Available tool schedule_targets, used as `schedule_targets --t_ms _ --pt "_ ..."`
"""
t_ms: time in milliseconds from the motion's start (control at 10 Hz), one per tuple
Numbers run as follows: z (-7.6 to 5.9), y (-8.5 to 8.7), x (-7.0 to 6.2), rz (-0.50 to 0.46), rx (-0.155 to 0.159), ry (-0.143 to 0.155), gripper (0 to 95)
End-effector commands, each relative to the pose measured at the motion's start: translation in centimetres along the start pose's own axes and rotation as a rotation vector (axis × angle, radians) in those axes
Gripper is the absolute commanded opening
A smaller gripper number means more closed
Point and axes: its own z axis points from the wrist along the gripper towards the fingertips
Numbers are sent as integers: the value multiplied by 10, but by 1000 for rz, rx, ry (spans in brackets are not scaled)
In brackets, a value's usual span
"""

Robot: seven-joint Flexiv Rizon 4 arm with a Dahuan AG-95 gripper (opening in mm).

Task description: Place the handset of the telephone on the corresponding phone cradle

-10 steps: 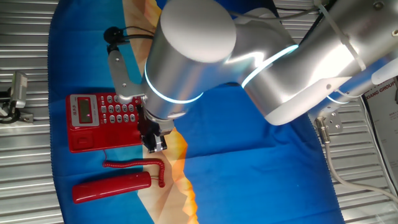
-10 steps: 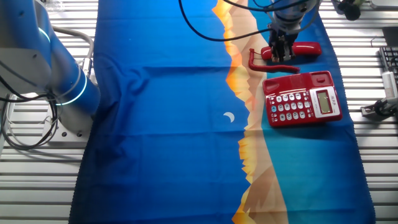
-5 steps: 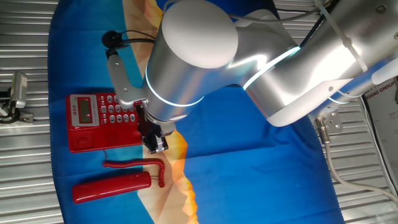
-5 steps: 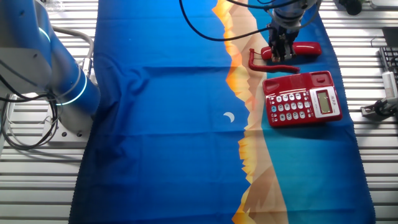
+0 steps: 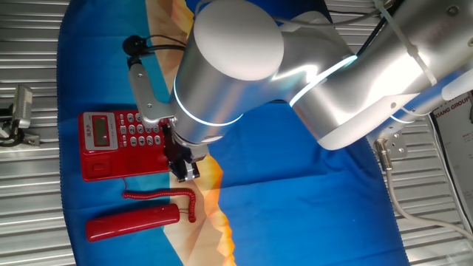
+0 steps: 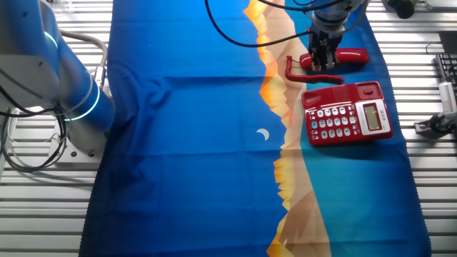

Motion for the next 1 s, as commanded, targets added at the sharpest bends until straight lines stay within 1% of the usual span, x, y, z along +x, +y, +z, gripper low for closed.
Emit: schedule_targets --t_ms 100,400,1000 --pt "0 0 0 1 -2 0 0" --pt "0 0 0 12 -2 5 0" --pt "0 1 -2 16 -9 2 0"
